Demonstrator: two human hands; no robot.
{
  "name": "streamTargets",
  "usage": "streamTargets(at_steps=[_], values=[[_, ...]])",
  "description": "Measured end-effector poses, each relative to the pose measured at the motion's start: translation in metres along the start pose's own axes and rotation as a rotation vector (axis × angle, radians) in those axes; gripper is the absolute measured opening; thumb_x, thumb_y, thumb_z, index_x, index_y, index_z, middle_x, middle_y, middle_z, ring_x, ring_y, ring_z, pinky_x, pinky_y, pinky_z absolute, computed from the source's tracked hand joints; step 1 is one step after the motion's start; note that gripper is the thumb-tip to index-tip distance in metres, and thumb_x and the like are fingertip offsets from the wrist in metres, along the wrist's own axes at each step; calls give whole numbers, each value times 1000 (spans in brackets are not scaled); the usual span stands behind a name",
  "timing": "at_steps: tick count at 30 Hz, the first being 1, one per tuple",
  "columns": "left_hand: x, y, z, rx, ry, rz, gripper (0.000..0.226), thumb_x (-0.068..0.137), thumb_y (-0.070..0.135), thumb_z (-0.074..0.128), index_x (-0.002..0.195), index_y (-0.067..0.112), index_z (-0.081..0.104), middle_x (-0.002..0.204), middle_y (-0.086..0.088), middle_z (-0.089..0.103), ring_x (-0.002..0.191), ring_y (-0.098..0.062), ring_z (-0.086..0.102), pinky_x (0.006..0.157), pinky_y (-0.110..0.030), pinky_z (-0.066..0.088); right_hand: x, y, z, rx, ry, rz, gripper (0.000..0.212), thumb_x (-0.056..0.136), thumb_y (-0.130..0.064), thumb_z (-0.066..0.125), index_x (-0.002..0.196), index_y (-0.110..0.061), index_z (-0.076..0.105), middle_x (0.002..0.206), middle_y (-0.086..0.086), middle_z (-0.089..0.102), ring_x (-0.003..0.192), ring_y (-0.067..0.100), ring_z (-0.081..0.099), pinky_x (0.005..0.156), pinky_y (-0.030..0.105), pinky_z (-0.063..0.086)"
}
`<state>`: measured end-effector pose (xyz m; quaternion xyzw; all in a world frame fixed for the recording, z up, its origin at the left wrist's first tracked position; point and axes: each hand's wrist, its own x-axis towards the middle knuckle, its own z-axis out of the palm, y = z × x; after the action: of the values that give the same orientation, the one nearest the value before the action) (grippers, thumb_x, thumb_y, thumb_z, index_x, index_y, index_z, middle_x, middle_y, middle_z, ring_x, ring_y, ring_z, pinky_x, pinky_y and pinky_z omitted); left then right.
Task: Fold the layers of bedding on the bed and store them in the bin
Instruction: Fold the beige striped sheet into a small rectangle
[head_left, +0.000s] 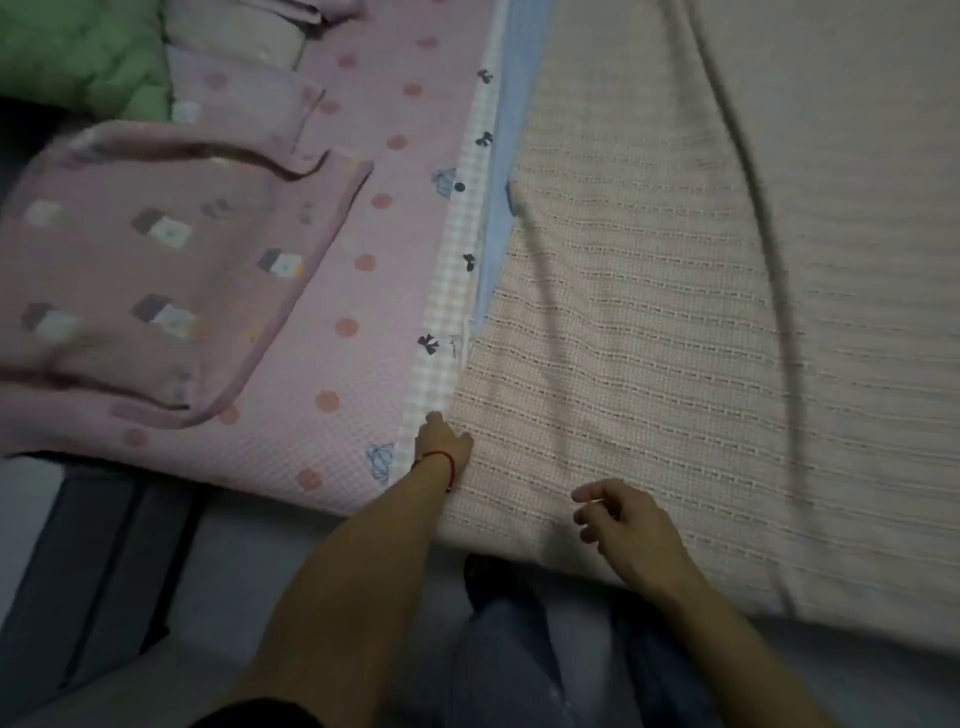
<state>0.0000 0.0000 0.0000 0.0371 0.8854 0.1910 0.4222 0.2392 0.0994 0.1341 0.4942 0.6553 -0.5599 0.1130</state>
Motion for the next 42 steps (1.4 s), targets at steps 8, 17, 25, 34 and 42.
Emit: streamTargets(at_steps=[8,17,25,34,42], values=[[-39,-52,-46,76,204,183,47,96,25,64,63,16,31,61,-2,41,65,-24,43,57,-35,21,-22,-14,50,-18,13,106,16,97,-17,54,101,-24,68,92,-1,74,85,18,71,82,35,59],[-92,-115,-57,-73,215,281,47,94,14,66,63,17,31,57,2,36,54,-11,31,51,-27,27,-34,-26,90,-58,-78,81,14,100,-22,51,103,-20,65,102,5,73,96,22,68,89,36,56],[-87,-119,-62,-103,99,185,41,96,17,64,65,15,37,60,-4,43,61,-20,45,56,-30,33,-38,-24,80,-63,-66,88,16,101,-23,50,104,-18,65,95,1,70,87,21,67,81,33,57],[-113,-100,-72,-12,-3,337,38,104,27,51,71,17,36,67,0,43,63,-16,39,56,-30,29,-33,-24,93,-147,-152,-9,35,101,-25,54,135,-19,60,133,4,62,116,21,60,93,22,42],[-170,-52,-42,23,-92,529,23,106,37,39,92,20,46,84,-9,64,78,-27,60,67,-39,45,-43,-47,98,389,-166,133,37,102,-46,53,125,-21,67,118,2,72,104,22,68,89,34,57]])
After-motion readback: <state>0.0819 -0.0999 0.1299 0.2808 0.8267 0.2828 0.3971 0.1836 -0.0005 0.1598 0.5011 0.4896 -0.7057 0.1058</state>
